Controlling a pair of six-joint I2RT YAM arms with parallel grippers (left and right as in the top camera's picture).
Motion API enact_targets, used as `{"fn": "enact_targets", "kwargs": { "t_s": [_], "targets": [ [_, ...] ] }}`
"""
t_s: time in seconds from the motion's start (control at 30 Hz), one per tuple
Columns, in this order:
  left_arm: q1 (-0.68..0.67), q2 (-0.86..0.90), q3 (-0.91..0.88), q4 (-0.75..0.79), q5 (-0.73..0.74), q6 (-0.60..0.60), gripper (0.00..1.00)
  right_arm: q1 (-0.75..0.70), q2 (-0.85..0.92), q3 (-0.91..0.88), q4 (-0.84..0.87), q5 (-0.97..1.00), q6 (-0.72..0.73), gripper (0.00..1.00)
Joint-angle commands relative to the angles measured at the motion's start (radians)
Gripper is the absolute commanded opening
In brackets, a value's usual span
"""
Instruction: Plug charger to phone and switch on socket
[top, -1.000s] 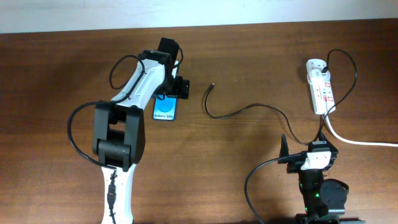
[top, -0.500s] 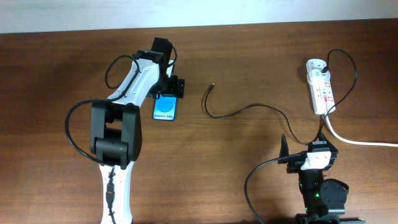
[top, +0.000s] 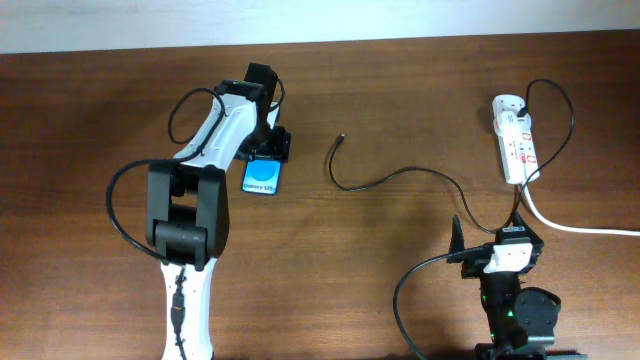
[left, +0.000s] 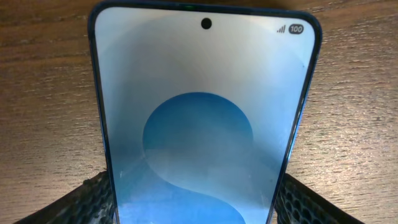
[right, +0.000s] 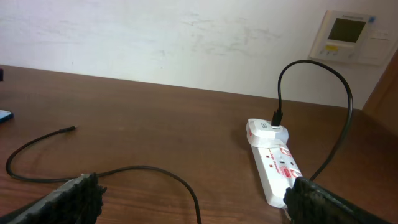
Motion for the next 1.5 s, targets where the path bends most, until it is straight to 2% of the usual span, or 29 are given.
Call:
{"fn": "enact_targets", "kwargs": {
  "t_s": [0.0,0.2,0.53,1.03,1.23,1.3,1.47],
  "targets": [
    [0.003,0.054,-0.009,0.005,0.016,0.002,0.72,-0.006,-0.007,-0.009,0.0,0.001,-0.003,0.99],
    [0.005,0.054,0.032,-0.018,0.013,0.003,0.71,-0.006,-0.007,-0.009,0.0,0.001,-0.003,0.98],
    [0.018,0.054,0.309,-0.155,-0.007,0.003,0.7,-0.006,-0.007,-0.009,0.0,0.001,-0.003,0.98],
    [0.019,0.054,0.389,-0.22,0.029,0.003,0.69,-0.006,-0.007,-0.009,0.0,0.001,-0.003,0.98],
    [0.019,0.054,0.39,-0.235,0.085,-0.045,0.68,-0.006,-0.007,-0.009,0.0,0.001,-0.003,0.98],
    [0.019,0.054,0.391,-0.245,0.093,-0.112,0.66,-0.006,-0.007,-0.009,0.0,0.001,-0.003,0.98],
    [0.023,0.054,0.391,-0.261,0.225,-0.193,0.63,-0.006,-0.007,-0.009,0.0,0.001,-0.003,0.98]
  ]
}}
